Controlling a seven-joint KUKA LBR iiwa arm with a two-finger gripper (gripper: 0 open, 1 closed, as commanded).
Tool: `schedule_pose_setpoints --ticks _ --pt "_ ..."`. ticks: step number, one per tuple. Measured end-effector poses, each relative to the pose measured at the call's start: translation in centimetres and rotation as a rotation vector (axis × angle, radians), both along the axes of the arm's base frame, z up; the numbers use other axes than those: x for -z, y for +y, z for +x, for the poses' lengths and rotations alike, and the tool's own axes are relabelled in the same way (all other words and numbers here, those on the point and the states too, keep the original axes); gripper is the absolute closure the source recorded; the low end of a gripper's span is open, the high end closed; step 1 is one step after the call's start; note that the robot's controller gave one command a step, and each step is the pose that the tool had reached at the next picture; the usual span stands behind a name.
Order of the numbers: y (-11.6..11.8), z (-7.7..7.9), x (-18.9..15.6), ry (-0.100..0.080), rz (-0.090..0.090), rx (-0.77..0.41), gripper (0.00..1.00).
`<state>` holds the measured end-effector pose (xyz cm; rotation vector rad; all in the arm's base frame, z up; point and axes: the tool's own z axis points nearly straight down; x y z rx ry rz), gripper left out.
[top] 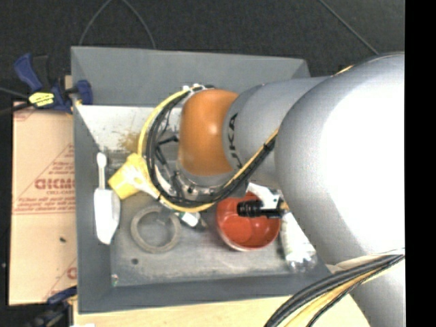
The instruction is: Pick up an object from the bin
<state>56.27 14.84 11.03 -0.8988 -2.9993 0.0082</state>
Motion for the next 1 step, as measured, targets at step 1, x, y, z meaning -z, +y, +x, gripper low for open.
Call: schedule_pose_setpoints --ticks 1 --pt "-0.02 0.1 -3.36 -0.003 0.0 -0.002 1.0"
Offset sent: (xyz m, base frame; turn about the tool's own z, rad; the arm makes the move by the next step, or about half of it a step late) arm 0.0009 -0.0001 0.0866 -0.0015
